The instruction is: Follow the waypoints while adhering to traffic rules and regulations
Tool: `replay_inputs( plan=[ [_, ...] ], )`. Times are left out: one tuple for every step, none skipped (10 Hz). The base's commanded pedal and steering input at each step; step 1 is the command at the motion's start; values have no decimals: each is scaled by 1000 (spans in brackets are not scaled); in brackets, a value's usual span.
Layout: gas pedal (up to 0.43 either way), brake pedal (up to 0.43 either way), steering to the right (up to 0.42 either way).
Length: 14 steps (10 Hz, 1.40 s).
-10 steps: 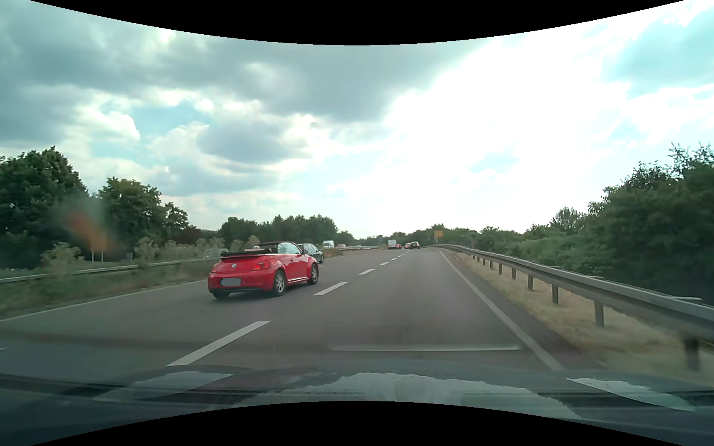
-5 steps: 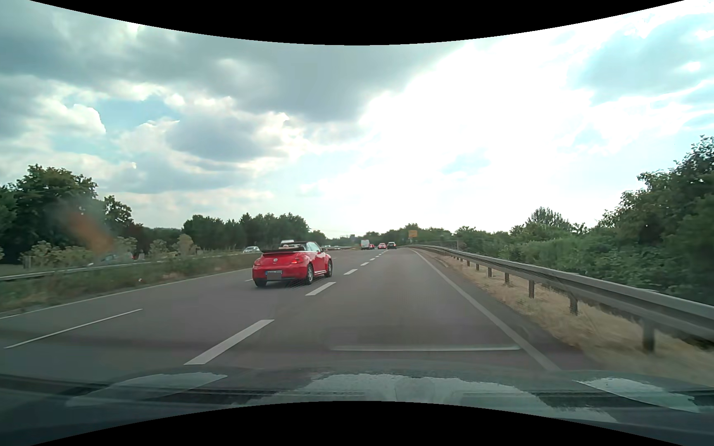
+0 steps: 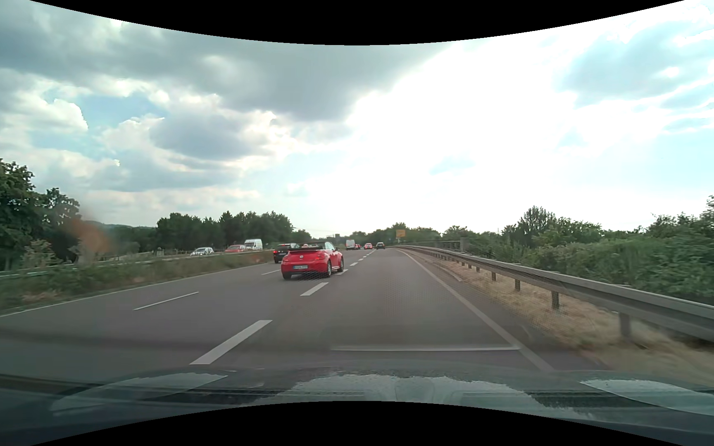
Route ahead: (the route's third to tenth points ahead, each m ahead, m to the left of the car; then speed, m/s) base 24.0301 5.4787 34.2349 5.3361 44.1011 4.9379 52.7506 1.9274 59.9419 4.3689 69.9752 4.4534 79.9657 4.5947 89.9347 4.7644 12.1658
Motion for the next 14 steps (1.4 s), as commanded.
replay_inputs(
  plan=[
    [358,0,11],
    [370,0,9],
    [370,0,7],
    [370,0,4],
    [358,0,2],
    [299,0,0],
    [248,0,-1],
    [209,0,-3],
    [189,0,-9],
    [189,0,-9],
    [189,0,-10],
    [189,0,-11],
    [189,0,-12],
    [169,0,-16]
  ],
)
